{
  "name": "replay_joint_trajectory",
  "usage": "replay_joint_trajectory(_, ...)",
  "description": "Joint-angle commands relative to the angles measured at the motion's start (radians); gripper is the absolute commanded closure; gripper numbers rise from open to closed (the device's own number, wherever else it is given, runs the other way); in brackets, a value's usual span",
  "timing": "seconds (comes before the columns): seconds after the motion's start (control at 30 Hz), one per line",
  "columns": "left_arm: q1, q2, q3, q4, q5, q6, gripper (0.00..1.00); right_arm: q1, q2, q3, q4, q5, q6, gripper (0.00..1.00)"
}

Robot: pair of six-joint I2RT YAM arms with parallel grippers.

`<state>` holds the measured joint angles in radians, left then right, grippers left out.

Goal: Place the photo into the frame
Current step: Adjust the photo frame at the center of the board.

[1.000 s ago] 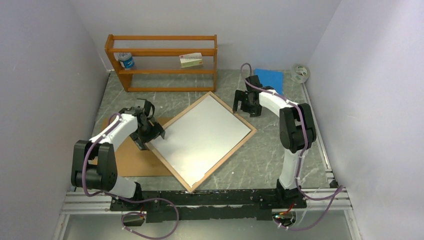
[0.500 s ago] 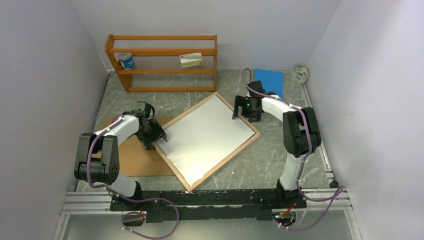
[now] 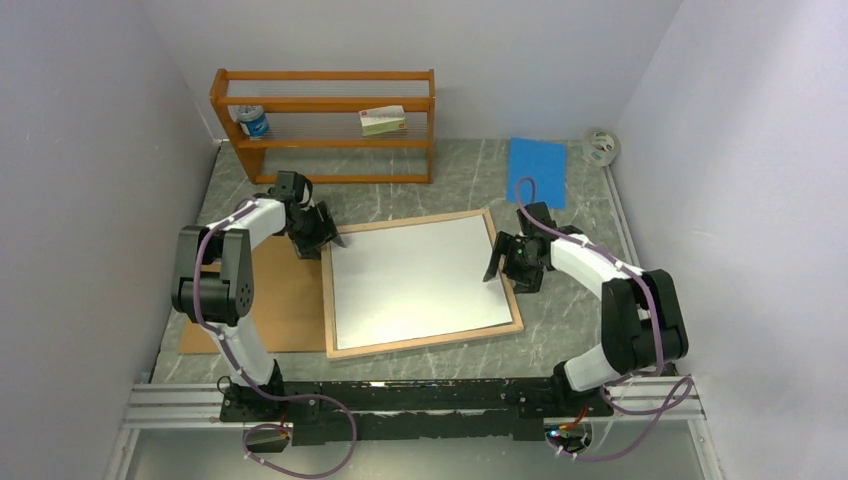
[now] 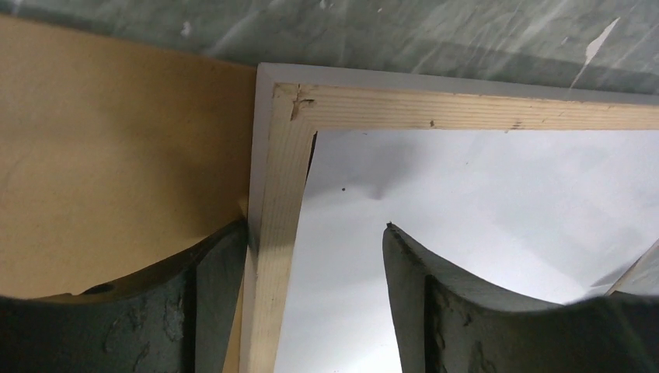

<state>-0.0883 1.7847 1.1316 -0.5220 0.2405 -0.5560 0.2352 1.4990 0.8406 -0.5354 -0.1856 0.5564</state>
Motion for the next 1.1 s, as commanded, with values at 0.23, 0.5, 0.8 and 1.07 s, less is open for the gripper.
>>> replay_joint_trajectory(0.23, -0.028, 0.032, 0.035, -0.045, 0.051, 0.004, 0.23, 0.034, -0.085, 0.082, -0.125, 0.136, 0.064, 0.57)
replay_joint_trajectory(0.5, -0.024, 0.021, 0.008, -0.071, 0.016, 0.002, 0.22, 0.035, -0.089, 0.035, -0.178, 0.162, 0.05, 0.54)
replay_joint_trajectory(0.8, -0.019, 0.035, 0.014, -0.09, 0.013, 0.002, 0.22, 0.036, -0.115, -0.008, -0.285, 0.166, 0.071, 0.46)
replay_joint_trajectory(1.07, -0.019, 0.043, 0.006, -0.086, 0.032, -0.004, 0.22, 0.036, -0.183, -0.121, -0.195, 0.071, 0.109, 0.4)
